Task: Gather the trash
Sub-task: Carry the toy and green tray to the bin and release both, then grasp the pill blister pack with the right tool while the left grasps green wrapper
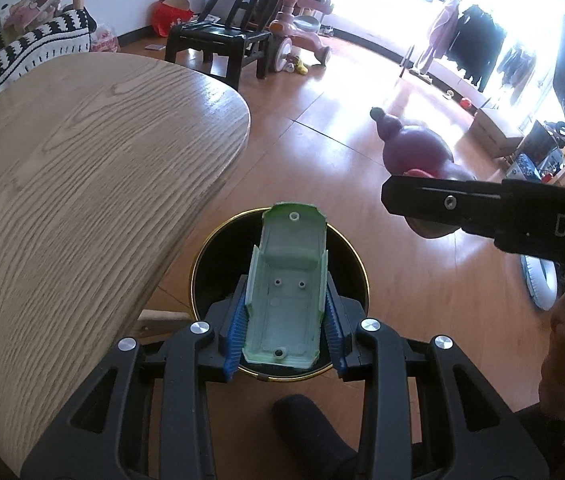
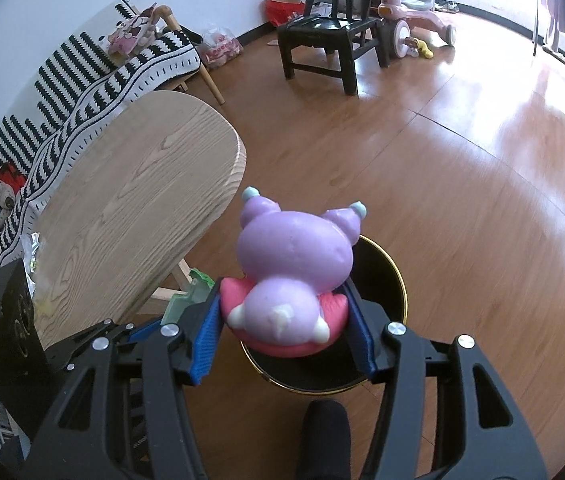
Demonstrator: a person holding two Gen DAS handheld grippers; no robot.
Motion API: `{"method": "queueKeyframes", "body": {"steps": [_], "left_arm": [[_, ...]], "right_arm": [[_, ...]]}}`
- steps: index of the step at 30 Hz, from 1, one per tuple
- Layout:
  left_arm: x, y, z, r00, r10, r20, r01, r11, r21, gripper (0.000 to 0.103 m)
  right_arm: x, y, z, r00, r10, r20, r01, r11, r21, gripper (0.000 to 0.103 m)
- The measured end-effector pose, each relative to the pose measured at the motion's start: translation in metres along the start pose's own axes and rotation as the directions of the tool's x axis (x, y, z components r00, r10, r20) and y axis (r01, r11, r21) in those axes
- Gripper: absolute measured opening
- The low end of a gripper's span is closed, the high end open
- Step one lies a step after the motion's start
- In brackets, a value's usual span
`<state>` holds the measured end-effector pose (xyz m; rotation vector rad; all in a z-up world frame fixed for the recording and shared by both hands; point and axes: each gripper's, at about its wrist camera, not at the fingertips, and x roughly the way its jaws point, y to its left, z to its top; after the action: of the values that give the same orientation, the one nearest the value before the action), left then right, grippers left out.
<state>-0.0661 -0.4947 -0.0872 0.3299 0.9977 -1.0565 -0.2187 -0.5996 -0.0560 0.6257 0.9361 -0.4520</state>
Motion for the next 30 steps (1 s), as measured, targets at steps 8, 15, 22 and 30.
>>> {"method": "queueKeyframes", "body": {"steps": [8, 15, 22, 30], "left_arm": [[-0.002, -0.005, 0.0, 1.0, 0.004, 0.021, -0.004, 1.0, 0.017, 0.07], [-0.009, 0.001, 0.0, 0.999, 0.007, 0.031, -0.007, 1.0, 0.009, 0.072], [-0.052, 0.022, -0.004, 0.995, 0.02, 0.095, -0.019, 1.0, -0.013, 0.075], [-0.137, 0.091, -0.025, 0.966, 0.161, 0.204, -0.137, 0.983, -0.125, 0.089]], "right_arm": [[-0.001, -0.001, 0.001, 1.0, 0.006, 0.014, -0.006, 1.0, 0.012, 0.069], [-0.001, 0.003, 0.003, 1.0, 0.01, 0.018, -0.01, 1.0, 0.002, 0.071], [-0.008, 0.025, 0.011, 0.998, 0.037, 0.054, -0.037, 0.999, -0.01, 0.077], [-0.009, 0.122, 0.014, 0.99, 0.113, 0.084, -0.1, 0.985, -0.144, 0.085]]}}
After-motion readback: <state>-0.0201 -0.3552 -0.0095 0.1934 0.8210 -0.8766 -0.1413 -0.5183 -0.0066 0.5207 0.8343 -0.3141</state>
